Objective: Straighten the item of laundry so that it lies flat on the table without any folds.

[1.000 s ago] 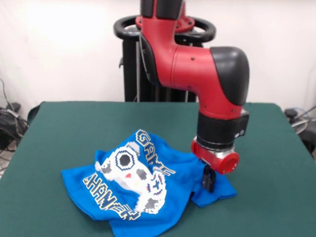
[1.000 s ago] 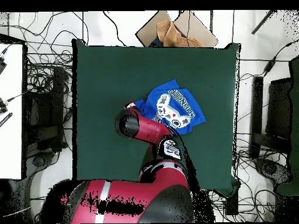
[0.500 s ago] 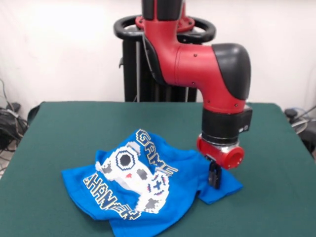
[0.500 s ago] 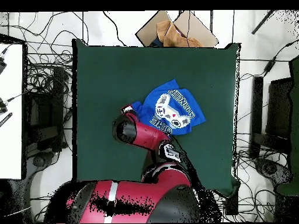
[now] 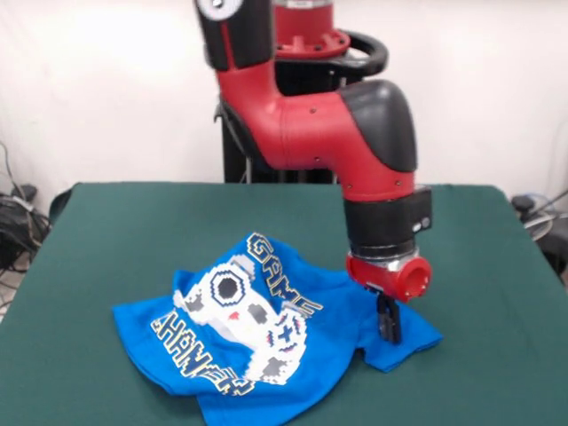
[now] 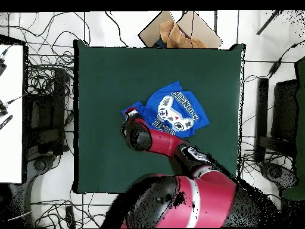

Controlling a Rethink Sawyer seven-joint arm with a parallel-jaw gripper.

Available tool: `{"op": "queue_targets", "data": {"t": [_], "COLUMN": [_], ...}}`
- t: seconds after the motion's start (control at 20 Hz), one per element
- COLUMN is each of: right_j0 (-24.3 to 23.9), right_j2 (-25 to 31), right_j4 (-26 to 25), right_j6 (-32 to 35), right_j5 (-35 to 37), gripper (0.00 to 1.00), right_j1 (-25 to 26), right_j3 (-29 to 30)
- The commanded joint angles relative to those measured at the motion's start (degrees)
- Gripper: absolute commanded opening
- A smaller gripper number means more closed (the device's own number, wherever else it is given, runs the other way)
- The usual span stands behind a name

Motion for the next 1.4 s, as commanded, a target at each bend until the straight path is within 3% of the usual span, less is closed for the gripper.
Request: {"op": "queue_targets", "data": {"t": [0.05,0.3,0.55,1.0,1.4], "right_j0": [-1.9,-2.4,-4.3,-3.4,0.9], "right_j2": [16.8,19.5,22.3,25.2,24.0], "right_j4": [-2.7,-1.0,-2.6,-0.1,7.5], "right_j6": [8.8,12.6,12.6,12.9,13.2], "right_j5": [-0.2,-2.5,-5.2,-7.2,-5.1], "gripper": [0.0,0.0,0.0,0.0,0.0], "right_j1": [14.2,13.9,16.0,18.0,14.5], "right_j3": [1.7,3.9,4.7,3.3,1.8]}}
